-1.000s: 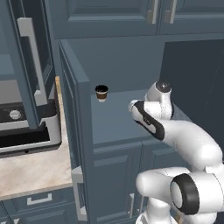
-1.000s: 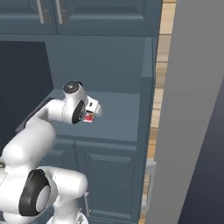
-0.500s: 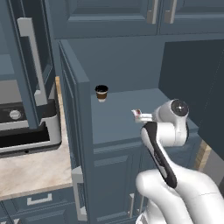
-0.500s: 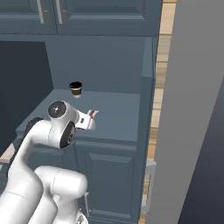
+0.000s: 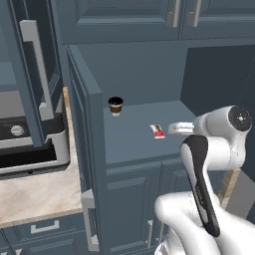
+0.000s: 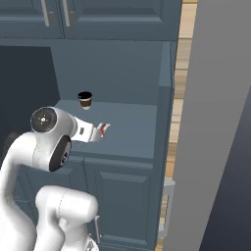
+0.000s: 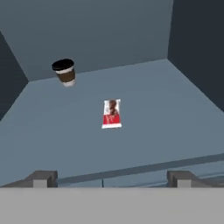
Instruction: Pick the bar and boxed food from the counter and place them in the cabinets closest to them.
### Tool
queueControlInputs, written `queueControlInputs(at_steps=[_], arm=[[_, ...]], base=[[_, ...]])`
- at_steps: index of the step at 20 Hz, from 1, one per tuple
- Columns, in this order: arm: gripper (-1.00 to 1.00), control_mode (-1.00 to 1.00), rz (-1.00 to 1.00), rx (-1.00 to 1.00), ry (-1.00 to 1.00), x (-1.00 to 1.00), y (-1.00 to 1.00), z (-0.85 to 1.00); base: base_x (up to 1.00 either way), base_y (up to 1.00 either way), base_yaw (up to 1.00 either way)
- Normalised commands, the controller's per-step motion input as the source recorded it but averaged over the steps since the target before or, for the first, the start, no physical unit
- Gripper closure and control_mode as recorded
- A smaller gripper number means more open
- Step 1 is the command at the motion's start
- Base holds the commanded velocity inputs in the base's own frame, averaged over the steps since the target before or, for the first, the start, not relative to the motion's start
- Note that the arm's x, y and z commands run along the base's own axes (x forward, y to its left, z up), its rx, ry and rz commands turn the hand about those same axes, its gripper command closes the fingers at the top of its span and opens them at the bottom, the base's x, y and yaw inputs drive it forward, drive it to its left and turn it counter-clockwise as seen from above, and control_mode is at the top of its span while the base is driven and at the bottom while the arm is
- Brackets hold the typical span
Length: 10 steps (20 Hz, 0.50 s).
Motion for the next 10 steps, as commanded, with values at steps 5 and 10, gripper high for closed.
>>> queueControlInputs(at_steps=[5,10], arm=[[-1.00,-1.00,0.00,0.00,-0.46,-0.77,0.00,0.20],[-1.00,-1.00,0.00,0.00,-0.46,-0.81,0.00,0.19]], base=[[0.00,0.00,0.00],[0.00,0.00,0.00]])
